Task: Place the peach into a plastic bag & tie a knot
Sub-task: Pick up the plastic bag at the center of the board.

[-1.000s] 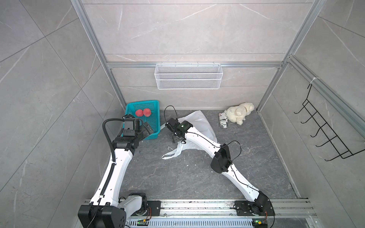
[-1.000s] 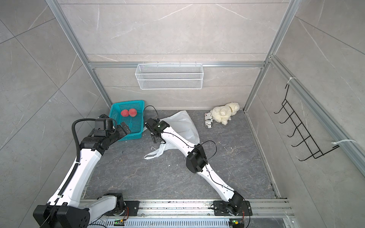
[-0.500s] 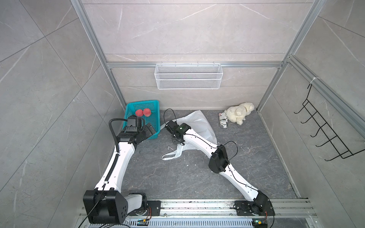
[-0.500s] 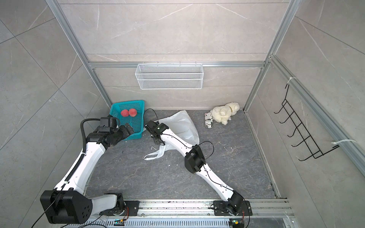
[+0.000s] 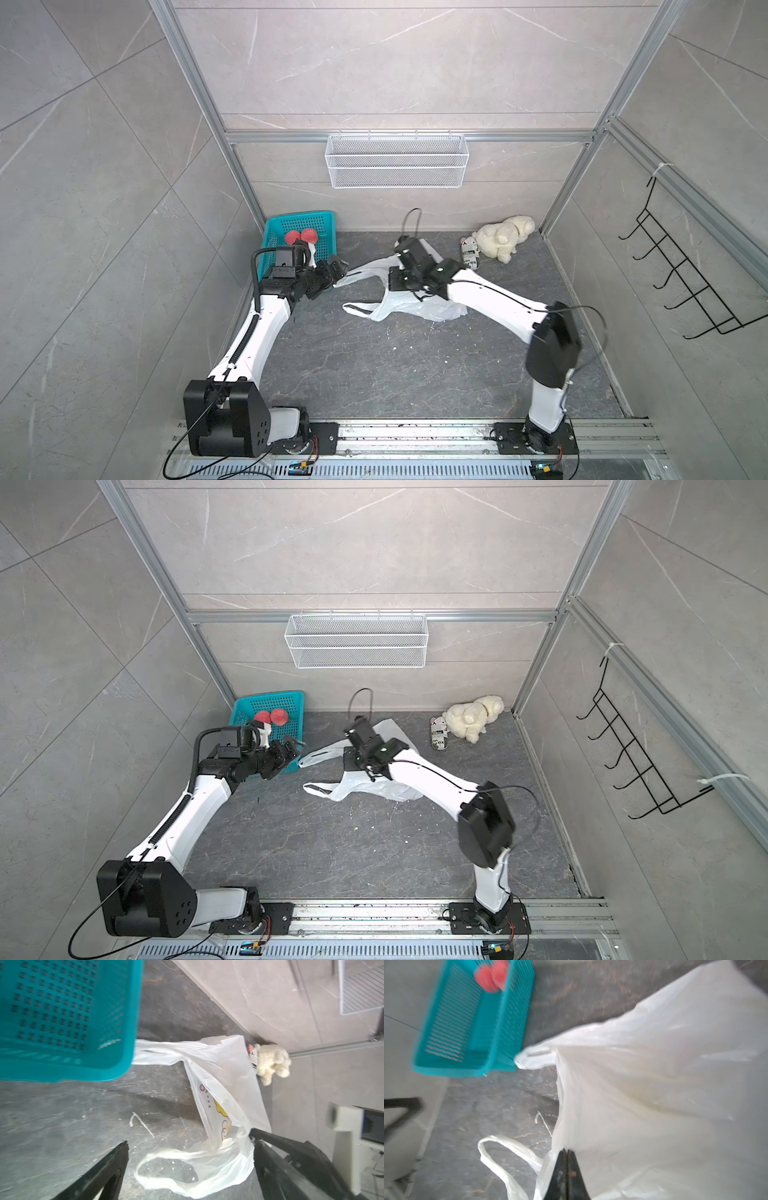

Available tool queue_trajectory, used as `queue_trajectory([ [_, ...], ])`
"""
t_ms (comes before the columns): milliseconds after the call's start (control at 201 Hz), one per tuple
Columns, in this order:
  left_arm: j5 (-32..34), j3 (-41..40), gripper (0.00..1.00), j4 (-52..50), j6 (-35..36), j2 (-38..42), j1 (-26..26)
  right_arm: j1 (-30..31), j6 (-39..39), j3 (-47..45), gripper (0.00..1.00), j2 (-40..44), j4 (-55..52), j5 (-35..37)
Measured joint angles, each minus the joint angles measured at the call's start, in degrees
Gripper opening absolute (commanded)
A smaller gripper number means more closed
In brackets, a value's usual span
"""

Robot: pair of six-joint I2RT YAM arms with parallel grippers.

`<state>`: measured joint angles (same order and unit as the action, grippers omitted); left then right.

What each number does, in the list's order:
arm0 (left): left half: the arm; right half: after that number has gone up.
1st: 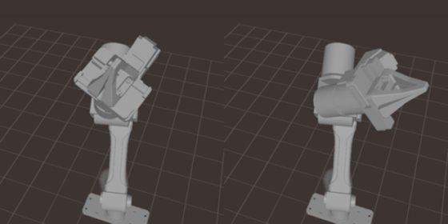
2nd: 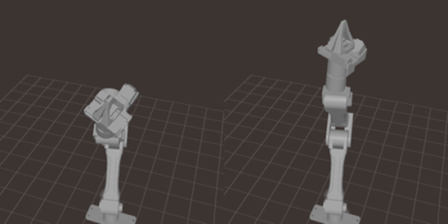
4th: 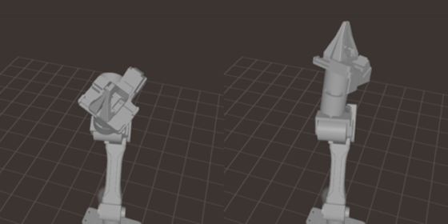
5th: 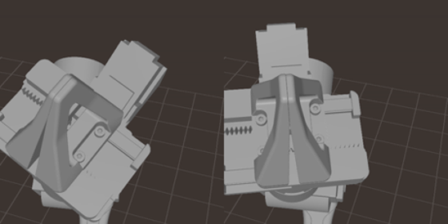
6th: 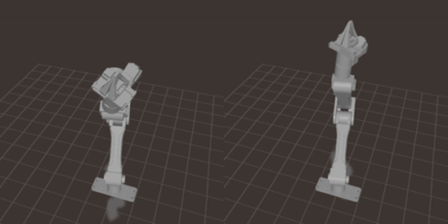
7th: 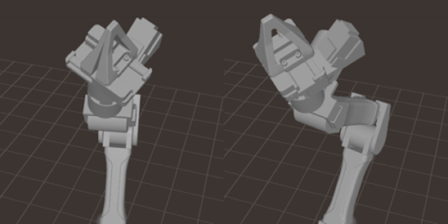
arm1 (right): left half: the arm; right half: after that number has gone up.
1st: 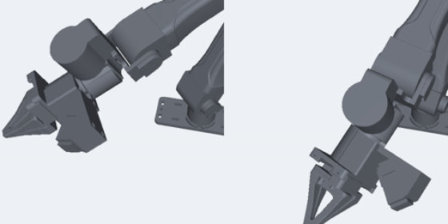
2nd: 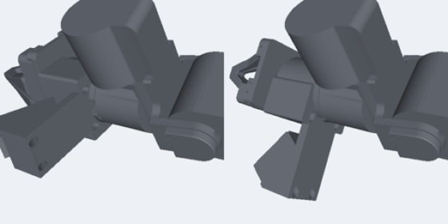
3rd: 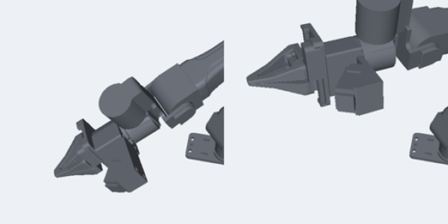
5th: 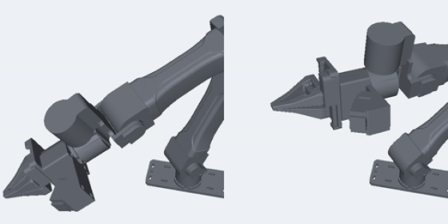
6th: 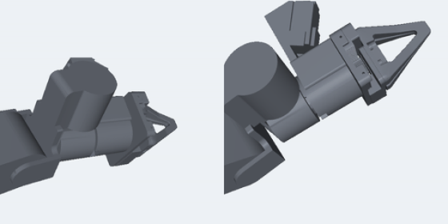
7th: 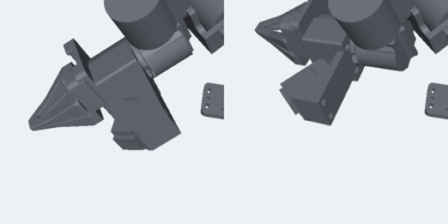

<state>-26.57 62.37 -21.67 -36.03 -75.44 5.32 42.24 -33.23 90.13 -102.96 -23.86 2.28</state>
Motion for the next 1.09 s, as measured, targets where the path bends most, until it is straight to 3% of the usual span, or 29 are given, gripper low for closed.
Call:
queue_trajectory([
  [124,-5.7,-2.3,0.99,5.7,-1.1,1.3,1.9,-5.1,-3.1,-12.7,0.0,11.8,10.6,-4.4],
  [348,-15.9,-3.4,1.0,14.5,-3.6,2.0,5.8,-8.1,-7.2,-32.0,0.0,25.6,25.0,-12.8],
  [642,-26.2,-5.1,0.99,22.8,-6.6,2.9,12.4,-19.7,-20.4,-49.9,0.0,34.5,48.5,-23.6],
  [806,-24.5,-8.8,0.98,24.8,-8.9,9.4,13.3,-24.5,-27.6,-55.3,0.0,37.5,57.9,-28.3],
  [1095,-10.3,-29.3,0.98,35.3,-21.8,29.8,15.0,-29.7,-36.3,-58.3,0.0,39.3,68.0,-33.3],
])
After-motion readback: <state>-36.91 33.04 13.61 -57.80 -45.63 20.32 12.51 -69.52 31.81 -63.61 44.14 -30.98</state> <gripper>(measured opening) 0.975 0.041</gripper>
